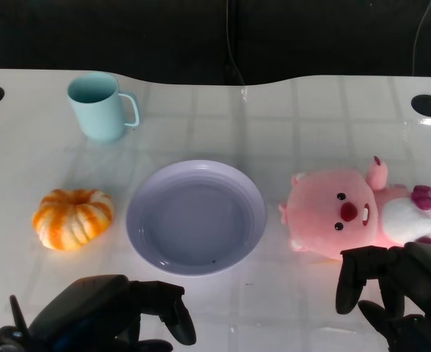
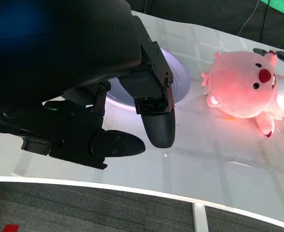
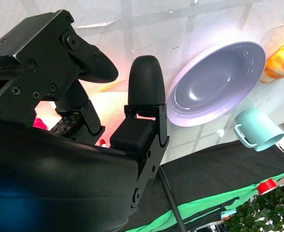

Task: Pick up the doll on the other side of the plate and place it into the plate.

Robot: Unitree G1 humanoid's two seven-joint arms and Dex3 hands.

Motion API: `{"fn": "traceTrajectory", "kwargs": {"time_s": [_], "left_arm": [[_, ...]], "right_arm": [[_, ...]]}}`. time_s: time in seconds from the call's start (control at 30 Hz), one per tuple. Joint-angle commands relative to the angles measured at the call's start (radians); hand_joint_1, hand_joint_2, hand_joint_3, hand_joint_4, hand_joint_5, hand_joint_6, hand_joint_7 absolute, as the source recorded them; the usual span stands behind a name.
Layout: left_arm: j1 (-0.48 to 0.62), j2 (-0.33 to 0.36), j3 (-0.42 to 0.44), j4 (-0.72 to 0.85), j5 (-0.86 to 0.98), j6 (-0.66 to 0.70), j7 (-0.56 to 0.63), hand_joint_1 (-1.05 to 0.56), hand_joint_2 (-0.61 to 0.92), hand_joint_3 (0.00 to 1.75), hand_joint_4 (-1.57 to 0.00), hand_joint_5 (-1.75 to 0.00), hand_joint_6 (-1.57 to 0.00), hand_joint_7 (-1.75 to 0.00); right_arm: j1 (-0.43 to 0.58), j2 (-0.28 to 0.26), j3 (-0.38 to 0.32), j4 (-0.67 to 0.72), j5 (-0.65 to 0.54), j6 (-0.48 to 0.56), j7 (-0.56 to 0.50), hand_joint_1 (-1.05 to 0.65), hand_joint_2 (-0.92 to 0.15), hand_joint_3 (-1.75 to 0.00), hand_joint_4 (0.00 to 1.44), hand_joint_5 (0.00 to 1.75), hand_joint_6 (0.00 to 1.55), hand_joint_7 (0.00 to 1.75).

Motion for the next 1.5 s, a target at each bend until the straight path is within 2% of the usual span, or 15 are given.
{"fn": "traceTrajectory", "kwargs": {"time_s": [0.03, 0.93, 1.03, 1.1, 1.2, 1.3, 1.4, 1.5], "left_arm": [[-0.012, 0.012, 0.008, 0.002, -0.001, 0.001, -0.004, -0.18, 0.92, 0.36, -0.67, -1.59, -0.73, -0.92], [-0.012, 0.016, 0.011, 0.007, -0.006, -0.008, -0.004, -0.18, 0.92, 0.36, -0.65, -1.62, -0.73, -0.93], [-0.012, 0.017, 0.013, 0.014, -0.009, -0.021, 0.002, -0.18, 0.92, 0.35, -0.67, -1.59, -0.73, -0.93], [-0.012, 0.016, 0.014, 0.013, -0.007, -0.017, 0.001, -0.19, 0.92, 0.35, -0.68, -1.58, -0.73, -0.93], [-0.011, 0.015, 0.015, 0.012, -0.008, -0.015, -0.001, -0.19, 0.92, 0.35, -0.68, -1.59, -0.73, -0.93], [-0.010, 0.014, 0.017, 0.006, -0.012, -0.006, -0.008, -0.19, 0.92, 0.36, -0.68, -1.59, -0.73, -0.93], [-0.011, 0.013, 0.017, 0.009, -0.015, -0.012, -0.004, -0.18, 0.92, 0.35, -0.68, -1.60, -0.74, -0.93], [-0.011, 0.014, 0.016, 0.010, -0.011, -0.012, -0.004, -0.17, 0.92, 0.35, -0.67, -1.61, -0.73, -0.93]], "right_arm": [[-0.009, -0.015, -0.005, 0.001, 0.000, -0.002, 0.000, -0.03, -0.34, -1.26, 0.85, 1.74, 0.84, 1.27], [-0.010, -0.003, -0.010, -0.006, -0.003, 0.012, -0.010, -0.03, -0.34, -1.23, 0.84, 1.71, 0.83, 1.24], [-0.010, 0.012, -0.019, -0.017, 0.007, 0.038, -0.014, -0.04, -0.39, -1.15, 0.83, 1.56, 0.83, 1.12], [-0.009, 0.023, -0.031, -0.022, 0.019, 0.041, -0.025, -0.04, -0.51, -0.94, 0.84, 1.34, 0.85, 0.90], [-0.011, 0.028, -0.044, -0.016, 0.028, 0.022, -0.051, -0.07, -0.66, -0.63, 0.83, 1.11, 0.89, 0.59], [-0.017, 0.022, -0.053, -0.001, 0.010, -0.003, -0.089, -0.13, -0.74, -0.45, 0.79, 0.88, 0.85, 0.32], [-0.025, 0.015, -0.060, 0.009, -0.023, -0.019, -0.128, -0.18, -0.79, -0.31, 0.73, 0.70, 0.79, 0.14], [-0.032, 0.011, -0.068, 0.006, -0.060, 0.000, -0.147, -0.27, -0.87, -0.17, 0.61, 0.57, 0.71, 0.04]]}}
